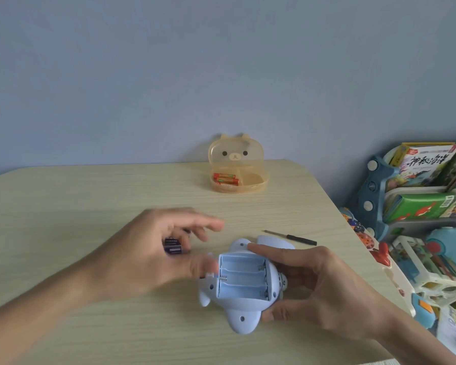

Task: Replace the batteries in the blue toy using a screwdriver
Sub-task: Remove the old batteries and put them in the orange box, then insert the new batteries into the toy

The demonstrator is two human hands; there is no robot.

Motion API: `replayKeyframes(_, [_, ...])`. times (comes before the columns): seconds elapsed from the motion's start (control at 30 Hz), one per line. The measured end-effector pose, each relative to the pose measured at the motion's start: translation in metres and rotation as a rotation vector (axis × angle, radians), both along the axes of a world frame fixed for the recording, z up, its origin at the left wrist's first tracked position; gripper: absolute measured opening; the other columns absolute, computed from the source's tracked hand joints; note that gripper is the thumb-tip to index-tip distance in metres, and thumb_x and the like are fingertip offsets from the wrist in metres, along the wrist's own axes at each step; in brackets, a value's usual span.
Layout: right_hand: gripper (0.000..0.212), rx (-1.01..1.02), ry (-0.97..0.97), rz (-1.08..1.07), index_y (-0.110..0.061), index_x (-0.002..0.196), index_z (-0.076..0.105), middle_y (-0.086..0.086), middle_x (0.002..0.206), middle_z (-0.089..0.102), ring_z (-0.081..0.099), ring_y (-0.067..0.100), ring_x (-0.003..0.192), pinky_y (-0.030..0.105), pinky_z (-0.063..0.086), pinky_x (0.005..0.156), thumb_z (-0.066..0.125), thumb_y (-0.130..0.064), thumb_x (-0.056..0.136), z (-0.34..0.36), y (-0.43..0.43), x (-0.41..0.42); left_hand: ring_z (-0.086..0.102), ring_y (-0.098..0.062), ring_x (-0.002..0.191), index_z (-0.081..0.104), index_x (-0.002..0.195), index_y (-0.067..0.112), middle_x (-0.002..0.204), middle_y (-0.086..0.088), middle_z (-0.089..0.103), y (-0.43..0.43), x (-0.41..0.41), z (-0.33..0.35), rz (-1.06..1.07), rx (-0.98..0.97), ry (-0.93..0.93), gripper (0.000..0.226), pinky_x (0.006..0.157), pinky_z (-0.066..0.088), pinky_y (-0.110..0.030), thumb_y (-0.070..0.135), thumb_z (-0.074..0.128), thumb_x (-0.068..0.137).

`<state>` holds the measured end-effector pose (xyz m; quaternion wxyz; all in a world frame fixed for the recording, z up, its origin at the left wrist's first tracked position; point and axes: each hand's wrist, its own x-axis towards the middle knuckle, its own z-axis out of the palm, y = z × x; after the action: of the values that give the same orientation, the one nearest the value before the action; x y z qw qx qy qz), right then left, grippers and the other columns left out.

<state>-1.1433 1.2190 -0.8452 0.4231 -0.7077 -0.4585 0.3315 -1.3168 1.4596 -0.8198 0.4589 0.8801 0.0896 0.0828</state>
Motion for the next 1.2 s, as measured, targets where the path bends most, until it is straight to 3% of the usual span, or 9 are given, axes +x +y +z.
replayKeyframes(0.13, [0.08,0.014,-0.016,0.019,-0.029,0.144,0.061,-0.013,0.132,0.075,0.071,0.009,0.123,0.029,0.058,0.103,0.094,-0.005,0.075,0.001,0.0,-0.002,0.062,-0.009,0.13,0.062,0.136,0.051,0.145,0.025,0.058,-0.024,-0.033,-0.017,-0.009,0.074,-0.036,0.082,0.098,0.053,-0.024,0.069,0.091,0.062])
replayKeyframes(0.37, [0.079,0.036,-0.037,0.069,-0.033,0.143,0.061,-0.012,0.134,0.074,0.071,0.01,0.124,0.032,0.058,0.105,0.093,-0.005,0.076,0.001,0.006,-0.013,0.078,-0.022,0.106,0.065,0.131,0.05,0.121,0.0,0.08,-0.037,-0.044,-0.039,0.122,-0.192,0.005,0.075,0.102,0.06,-0.048,0.024,0.1,0.07])
replayKeyframes(0.53, [0.077,-0.026,-0.244,0.198,-0.041,0.147,0.056,-0.013,0.127,0.074,0.074,0.014,0.113,0.028,0.059,0.099,0.091,-0.018,0.082,0.024,0.009,-0.014,0.079,-0.014,0.108,0.069,0.126,0.054,0.118,0.008,0.082,-0.035,-0.055,-0.042,0.186,-0.188,-0.005,0.074,0.105,0.059,-0.039,0.022,0.101,0.069])
replayKeyframes(0.6, [0.063,-0.064,-0.341,0.218,-0.046,0.14,0.061,-0.019,0.116,0.076,0.076,0.012,0.105,0.03,0.061,0.095,0.087,-0.033,0.084,0.048,0.015,-0.004,0.08,-0.015,0.108,0.07,0.125,0.054,0.118,0.006,0.083,-0.033,-0.059,-0.042,0.198,-0.201,-0.011,0.073,0.104,0.06,-0.035,0.019,0.101,0.069])
replayKeyframes(0.67, [0.044,-0.086,-0.436,0.164,-0.042,0.13,0.07,-0.019,0.107,0.079,0.078,0.006,0.099,0.03,0.062,0.095,0.082,-0.03,0.089,0.07,0.034,0.011,0.08,-0.018,0.108,0.072,0.123,0.053,0.118,0.003,0.083,-0.032,-0.062,-0.043,0.196,-0.251,-0.025,0.072,0.1,0.061,-0.028,0.013,0.1,0.07])
replayKeyframes(0.73, [0.032,-0.081,-0.542,0.12,-0.032,0.122,0.076,-0.016,0.107,0.08,0.077,0.002,0.094,0.028,0.062,0.093,0.079,-0.02,0.093,0.082,0.067,0.021,0.079,-0.017,0.111,0.072,0.124,0.053,0.12,0.004,0.082,-0.033,-0.062,-0.044,0.201,-0.247,-0.032,0.072,0.102,0.06,-0.028,0.014,0.101,0.07])
replayKeyframes(0.87, [0.026,-0.117,-0.753,0.22,-0.024,0.12,0.078,-0.006,0.112,0.08,0.075,0.004,0.091,0.024,0.06,0.089,0.079,-0.025,0.094,0.066,0.148,0.016,0.076,-0.02,0.116,0.069,0.132,0.048,0.124,0.005,0.08,-0.034,-0.061,-0.045,0.208,-0.22,-0.022,0.073,0.108,0.057,-0.047,0.026,0.1,0.07])
replayKeyframes(1.0, [0.022,-0.1,-0.772,0.244,-0.02,0.113,0.081,-0.003,0.107,0.082,0.072,0.006,0.09,0.022,0.055,0.085,0.08,-0.026,0.092,0.038,0.194,0.001,0.077,-0.027,0.114,0.069,0.133,0.049,0.123,0.005,0.08,-0.034,-0.06,-0.045,0.211,-0.215,-0.017,0.072,0.106,0.057,-0.053,0.033,0.1,0.07])
replayKeyframes(1.2, [0.012,-0.089,-0.743,0.246,-0.021,0.102,0.083,-0.005,0.098,0.083,0.075,0.01,0.091,0.032,0.061,0.091,0.074,-0.024,0.094,0.03,0.203,0.001,0.074,-0.03,0.116,0.069,0.132,0.051,0.123,0.003,0.08,-0.032,-0.06,-0.047,0.219,-0.24,-0.009,0.073,0.109,0.055,-0.054,0.028,0.1,0.07])
